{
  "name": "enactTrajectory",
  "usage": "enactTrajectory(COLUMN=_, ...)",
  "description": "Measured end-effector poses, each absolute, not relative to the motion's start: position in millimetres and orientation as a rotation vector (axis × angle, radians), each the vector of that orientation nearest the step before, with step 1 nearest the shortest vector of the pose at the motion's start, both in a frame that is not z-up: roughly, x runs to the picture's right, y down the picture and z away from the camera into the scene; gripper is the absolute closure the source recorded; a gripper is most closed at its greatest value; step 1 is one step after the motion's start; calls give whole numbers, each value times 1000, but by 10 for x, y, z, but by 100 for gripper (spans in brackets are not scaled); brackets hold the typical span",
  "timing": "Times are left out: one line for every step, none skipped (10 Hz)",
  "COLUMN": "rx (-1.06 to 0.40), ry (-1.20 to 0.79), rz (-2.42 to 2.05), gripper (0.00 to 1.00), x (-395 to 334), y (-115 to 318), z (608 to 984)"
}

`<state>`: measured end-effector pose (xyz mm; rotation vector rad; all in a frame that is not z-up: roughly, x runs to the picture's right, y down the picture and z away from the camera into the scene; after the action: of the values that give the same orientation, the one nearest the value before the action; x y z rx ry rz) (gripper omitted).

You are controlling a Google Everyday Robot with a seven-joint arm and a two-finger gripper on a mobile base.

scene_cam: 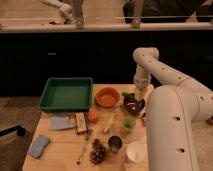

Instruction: Place pepper in purple bowl

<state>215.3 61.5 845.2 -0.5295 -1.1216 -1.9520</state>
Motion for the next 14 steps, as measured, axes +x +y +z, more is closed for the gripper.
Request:
enactTrajectory(rx=-536, ry=-1132, rz=-1946, gripper=100, x=2174, y=652, z=8472)
enactTrajectory(rx=-542, ry=-1144, rz=-1938, gripper=100, x=2190, y=685, z=8497)
enactTrajectory(rx=-551, ry=-1159, rz=-1928, gripper=100, x=2203, y=728, z=8537)
enactTrajectory(rx=-550, ry=-1160, rz=-1927, gripper=99, x=2200, y=724, z=8540)
enactTrajectory(rx=-551, ry=-1161, rz=-1928, gripper=93, x=2197, y=726, z=8543)
enactTrajectory(rx=-551, ry=-1160, rz=-1927, gripper=83, x=2203, y=724, z=8540)
enactTrajectory(rx=-551, ry=-1160, rz=-1927, gripper=73, x=2206, y=726, z=8541)
enactTrajectory(rx=-551, ry=-1160, rz=-1927, gripper=63, x=2201, y=725, z=8542)
enactTrajectory(rx=-551, ry=-1160, rz=-1928, gripper=51, x=2199, y=724, z=8542)
enactTrajectory(rx=-551, ry=-1160, rz=-1927, gripper=43, x=2204, y=727, z=8541)
enactTrajectory(rx=-551, ry=-1161, rz=-1927, gripper=33, x=2202, y=728, z=8543)
enactTrajectory(rx=-551, ry=-1161, rz=-1927, gripper=26, x=2201, y=727, z=8543)
enactTrajectory(rx=-551, ry=-1161, rz=-1927, gripper=20, x=2200, y=727, z=8544)
enactTrajectory(rx=-551, ry=-1161, rz=-1927, gripper=20, x=2198, y=728, z=8544)
